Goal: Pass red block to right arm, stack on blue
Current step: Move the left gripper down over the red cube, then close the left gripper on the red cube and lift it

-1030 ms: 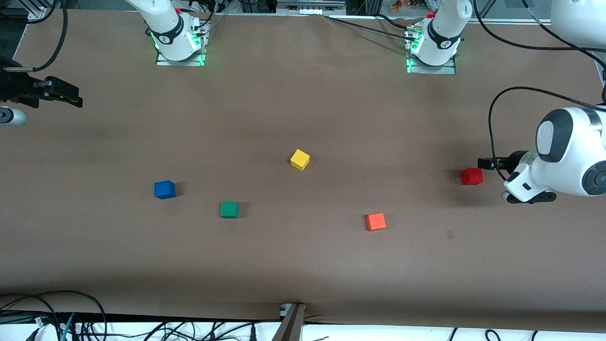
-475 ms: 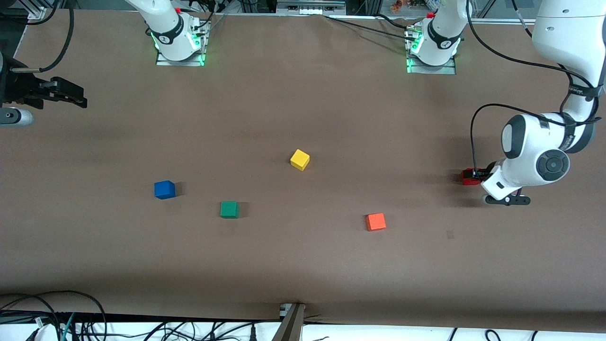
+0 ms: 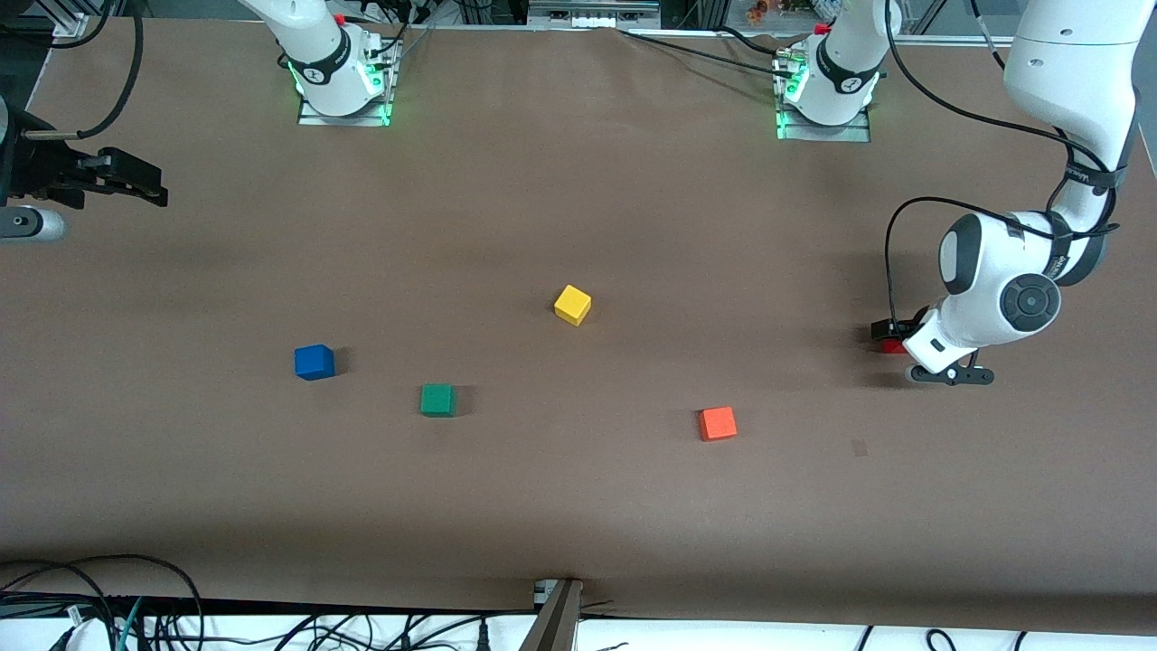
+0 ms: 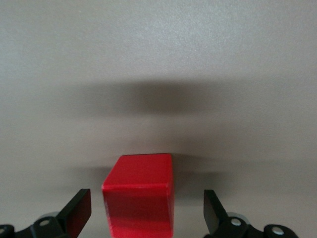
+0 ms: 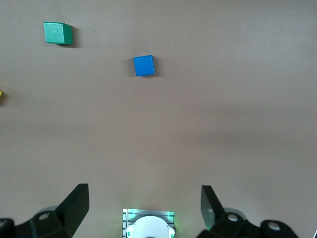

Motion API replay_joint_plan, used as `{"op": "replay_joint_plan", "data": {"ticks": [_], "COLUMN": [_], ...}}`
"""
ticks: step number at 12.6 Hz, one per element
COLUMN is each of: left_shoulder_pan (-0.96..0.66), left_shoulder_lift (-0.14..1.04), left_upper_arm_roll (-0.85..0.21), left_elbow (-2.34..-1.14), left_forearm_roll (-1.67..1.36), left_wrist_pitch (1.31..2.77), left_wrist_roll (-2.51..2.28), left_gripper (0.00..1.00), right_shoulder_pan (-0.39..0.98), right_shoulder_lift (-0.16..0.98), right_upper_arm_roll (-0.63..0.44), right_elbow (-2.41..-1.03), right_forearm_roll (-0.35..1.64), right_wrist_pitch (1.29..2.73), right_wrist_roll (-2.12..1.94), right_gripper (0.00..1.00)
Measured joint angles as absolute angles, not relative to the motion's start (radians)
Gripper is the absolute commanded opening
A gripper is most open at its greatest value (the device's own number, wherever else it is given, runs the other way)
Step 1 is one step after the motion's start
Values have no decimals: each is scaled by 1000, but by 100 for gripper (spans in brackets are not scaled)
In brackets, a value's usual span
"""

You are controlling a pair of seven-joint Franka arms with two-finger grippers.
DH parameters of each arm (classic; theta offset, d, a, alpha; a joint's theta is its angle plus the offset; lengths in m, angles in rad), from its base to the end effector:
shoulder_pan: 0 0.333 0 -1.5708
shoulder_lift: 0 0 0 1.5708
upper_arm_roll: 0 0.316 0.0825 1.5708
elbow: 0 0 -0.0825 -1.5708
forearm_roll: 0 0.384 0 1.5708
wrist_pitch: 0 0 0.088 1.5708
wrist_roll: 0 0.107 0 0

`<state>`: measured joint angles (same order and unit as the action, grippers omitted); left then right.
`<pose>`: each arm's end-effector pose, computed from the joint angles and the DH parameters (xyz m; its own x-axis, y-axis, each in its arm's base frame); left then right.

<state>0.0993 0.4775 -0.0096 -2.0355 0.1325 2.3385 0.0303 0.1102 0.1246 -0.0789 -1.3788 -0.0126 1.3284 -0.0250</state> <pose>0.5767 0.0540 0.1931 0.9833 -0.0335 -0.1789 -0.0463 -0.9966 -0.0679 0.5663 0.0194 0.6240 0.9834 0.0517 -0.1742 0.0556 -0.9983 0.0180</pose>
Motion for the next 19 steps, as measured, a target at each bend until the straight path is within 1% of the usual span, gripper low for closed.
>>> {"op": "replay_joint_plan", "data": {"ticks": [3, 4, 5, 6, 7, 8, 10, 14, 16, 19], "left_shoulder_pan": [100, 100, 100, 101, 103, 109, 121, 123, 123, 125], "left_shoulder_lift": [479, 479, 479, 479, 479, 479, 479, 474, 463, 459], "left_upper_arm_roll": [-10, -10, -10, -10, -10, -9, -9, -13, -15, -32], "left_elbow": [-2056, -2059, -2060, -2060, -2060, -2060, -2058, -2028, -1987, -1957], "left_forearm_roll": [133, 133, 133, 133, 133, 133, 133, 134, 132, 51], "left_wrist_pitch": [2355, 2356, 2358, 2360, 2364, 2367, 2373, 2379, 2379, 2378], "left_wrist_roll": [32, 32, 35, 46, 60, 72, 97, 204, 334, 539], "left_gripper": [100, 73, 59, 49, 33, 20, 10, 8, 1, 1], "right_shoulder_pan": [110, 110, 110, 110, 110, 110, 110, 111, 111, 111], "right_shoulder_lift": [125, 125, 125, 125, 125, 125, 125, 125, 125, 125], "right_upper_arm_roll": [-79, -79, -79, -79, -79, -79, -79, -79, -79, -79], "right_elbow": [-1379, -1379, -1379, -1379, -1379, -1379, -1379, -1379, -1379, -1379], "right_forearm_roll": [-13, -13, -13, -13, -13, -13, -13, -13, -13, -13], "right_wrist_pitch": [1328, 1328, 1328, 1328, 1328, 1328, 1328, 1337, 1337, 1338], "right_wrist_roll": [-25, -25, -25, -25, -25, -25, -25, -25, -25, -25], "right_gripper": [100, 100, 100, 100, 100, 100, 100, 100, 100, 100]}}
